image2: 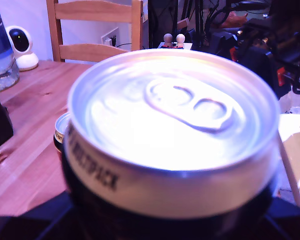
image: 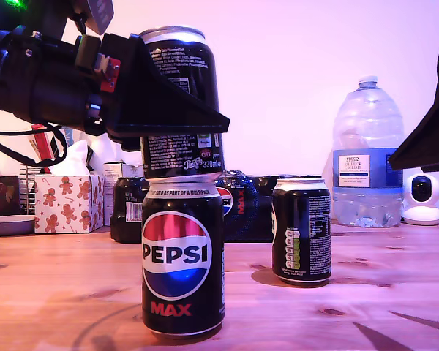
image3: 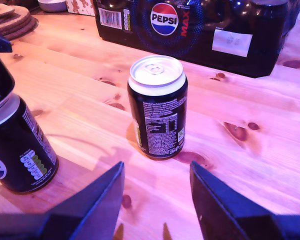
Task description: Stack up the Pepsi cans on top of each other
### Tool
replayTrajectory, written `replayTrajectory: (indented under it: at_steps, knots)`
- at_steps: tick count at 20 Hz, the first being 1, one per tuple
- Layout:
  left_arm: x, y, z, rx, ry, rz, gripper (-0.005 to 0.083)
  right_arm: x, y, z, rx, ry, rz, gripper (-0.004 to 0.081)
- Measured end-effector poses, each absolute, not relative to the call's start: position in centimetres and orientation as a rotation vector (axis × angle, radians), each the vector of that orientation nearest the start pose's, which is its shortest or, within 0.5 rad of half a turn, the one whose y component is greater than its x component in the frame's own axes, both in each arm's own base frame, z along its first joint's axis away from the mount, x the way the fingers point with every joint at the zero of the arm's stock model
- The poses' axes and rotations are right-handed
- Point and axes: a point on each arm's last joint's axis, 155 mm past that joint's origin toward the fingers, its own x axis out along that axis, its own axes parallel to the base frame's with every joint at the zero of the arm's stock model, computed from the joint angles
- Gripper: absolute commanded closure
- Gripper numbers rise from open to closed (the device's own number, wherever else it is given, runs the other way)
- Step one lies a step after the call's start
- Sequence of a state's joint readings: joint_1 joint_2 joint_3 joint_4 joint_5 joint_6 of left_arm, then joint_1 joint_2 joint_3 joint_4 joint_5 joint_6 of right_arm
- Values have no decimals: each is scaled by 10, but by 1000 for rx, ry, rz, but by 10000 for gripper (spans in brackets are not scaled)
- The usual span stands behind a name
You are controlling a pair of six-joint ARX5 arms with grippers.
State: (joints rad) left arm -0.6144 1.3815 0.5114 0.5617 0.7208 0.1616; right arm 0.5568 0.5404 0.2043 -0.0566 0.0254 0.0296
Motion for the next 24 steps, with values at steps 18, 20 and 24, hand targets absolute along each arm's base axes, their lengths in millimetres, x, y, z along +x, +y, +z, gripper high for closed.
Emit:
replayTrajectory:
  at_steps: [18, 20, 24]
  knots:
    - [245, -305, 149, 150, 245, -1255, 422, 238, 143, 119, -78, 390, 517, 402]
    - [245, -305, 149, 150, 247, -1255, 390, 238, 143, 119, -70, 392, 516, 402]
    - [246, -305, 149, 136, 261, -1246, 147, 238, 143, 119, -69, 392, 515, 402]
